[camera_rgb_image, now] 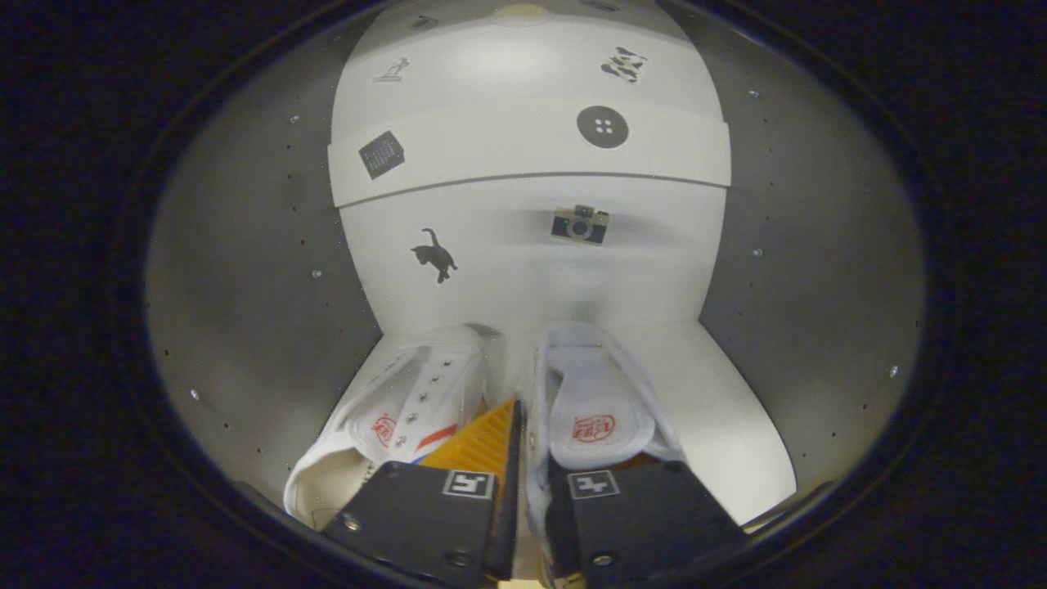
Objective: Open the shoe cabinet door, grab the shoes and put them into the shoe cabinet, then close the shoe cabinet door.
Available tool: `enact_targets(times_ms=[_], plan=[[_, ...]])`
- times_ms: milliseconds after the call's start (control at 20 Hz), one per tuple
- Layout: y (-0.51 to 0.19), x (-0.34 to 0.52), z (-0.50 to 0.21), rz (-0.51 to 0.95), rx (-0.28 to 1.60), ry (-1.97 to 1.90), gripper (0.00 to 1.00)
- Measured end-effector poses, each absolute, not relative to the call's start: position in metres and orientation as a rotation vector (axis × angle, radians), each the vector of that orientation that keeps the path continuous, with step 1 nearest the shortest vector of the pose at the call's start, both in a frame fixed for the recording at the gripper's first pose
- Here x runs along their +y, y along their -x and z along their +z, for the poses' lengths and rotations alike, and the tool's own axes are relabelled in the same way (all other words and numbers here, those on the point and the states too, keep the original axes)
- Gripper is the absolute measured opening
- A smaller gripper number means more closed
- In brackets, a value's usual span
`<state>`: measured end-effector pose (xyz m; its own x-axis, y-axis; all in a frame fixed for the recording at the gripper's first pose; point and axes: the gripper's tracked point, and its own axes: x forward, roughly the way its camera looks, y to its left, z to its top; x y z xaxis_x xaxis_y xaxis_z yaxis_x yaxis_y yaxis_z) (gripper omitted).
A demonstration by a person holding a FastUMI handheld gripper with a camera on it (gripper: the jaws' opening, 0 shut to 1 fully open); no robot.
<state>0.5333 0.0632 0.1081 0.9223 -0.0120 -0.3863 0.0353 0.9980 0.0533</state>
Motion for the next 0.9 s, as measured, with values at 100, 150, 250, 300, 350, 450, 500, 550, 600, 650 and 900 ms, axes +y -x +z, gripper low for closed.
enact_targets(times_ms=[100,150,250,300,350,450,500,550,600,650,900], plan=[[-0.523,0.063,0.112,-0.025,0.383,-0.081,0.34],[-0.517,0.068,0.119,-0.001,0.371,-0.087,0.39],[-0.498,0.072,0.124,0.007,0.344,-0.072,0.5],[-0.492,0.072,0.126,0.002,0.326,-0.067,0.57],[-0.482,0.072,0.127,-0.003,0.318,-0.059,0.64],[-0.462,0.071,0.131,-0.011,0.296,-0.067,0.78],[-0.451,0.071,0.133,-0.013,0.29,-0.068,0.8],[-0.44,0.07,0.137,-0.017,0.279,-0.062,0.82],[-0.429,0.069,0.14,-0.022,0.263,-0.042,0.85],[-0.416,0.069,0.143,-0.024,0.255,-0.026,0.85],[-0.333,0.082,0.151,-0.009,0.201,0.01,0.89]])
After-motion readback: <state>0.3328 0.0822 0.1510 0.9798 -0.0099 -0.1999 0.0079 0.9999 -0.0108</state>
